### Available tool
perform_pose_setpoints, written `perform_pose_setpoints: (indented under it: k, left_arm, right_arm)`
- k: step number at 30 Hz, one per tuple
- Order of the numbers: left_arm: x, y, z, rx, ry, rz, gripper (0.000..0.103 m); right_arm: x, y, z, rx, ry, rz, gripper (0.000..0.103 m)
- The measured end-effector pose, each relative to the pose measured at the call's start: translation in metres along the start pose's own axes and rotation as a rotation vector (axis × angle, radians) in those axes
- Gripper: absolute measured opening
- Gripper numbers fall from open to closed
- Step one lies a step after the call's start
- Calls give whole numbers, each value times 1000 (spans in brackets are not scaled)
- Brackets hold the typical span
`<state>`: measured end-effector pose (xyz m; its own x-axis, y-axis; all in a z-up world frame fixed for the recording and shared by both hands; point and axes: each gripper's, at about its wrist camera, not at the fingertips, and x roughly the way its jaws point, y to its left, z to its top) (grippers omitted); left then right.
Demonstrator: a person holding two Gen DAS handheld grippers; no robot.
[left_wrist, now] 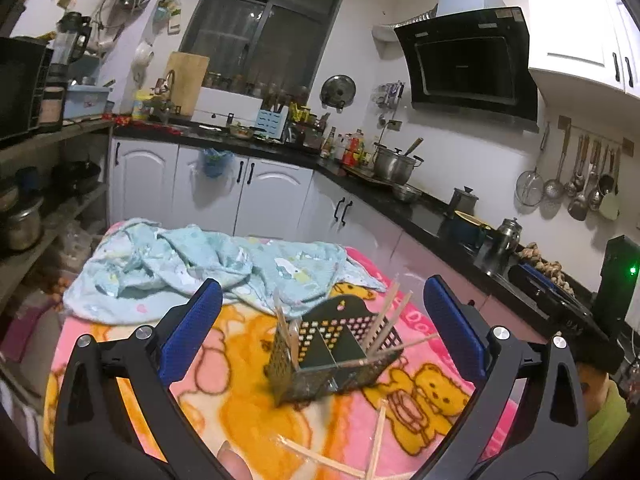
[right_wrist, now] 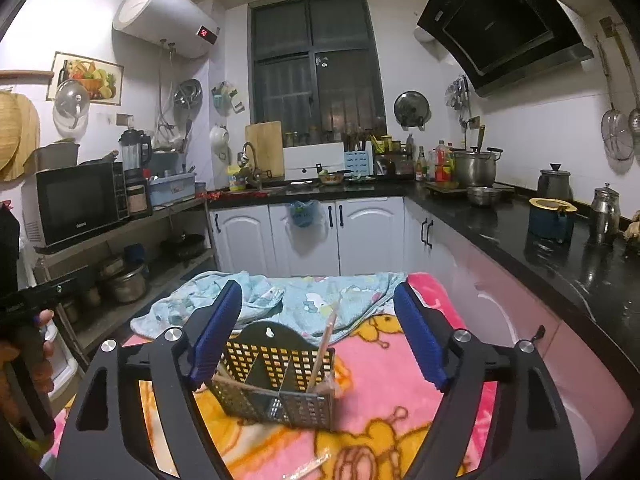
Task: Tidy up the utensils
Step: 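Withdraw both open tools from the caddy and lower them to the pile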
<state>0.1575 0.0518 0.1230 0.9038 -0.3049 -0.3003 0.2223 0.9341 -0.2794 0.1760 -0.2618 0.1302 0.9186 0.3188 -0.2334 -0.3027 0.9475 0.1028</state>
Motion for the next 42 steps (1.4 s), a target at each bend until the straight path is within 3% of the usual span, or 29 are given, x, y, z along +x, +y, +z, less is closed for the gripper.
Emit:
perform_pose_setpoints:
  k: [14,28,42]
  left_arm:
    - [-26,1,-46,-26,73,4,92]
    - [-29,18,-96,-53,185,51,92]
    - [-22,13,-134,-51,278,43,92]
  right_arm:
    - [-35,-2,-19,20,34,10,82]
    - [-39,14,-51,-12,125,34,82]
    - [-40,20,-86,-32,222,21,82]
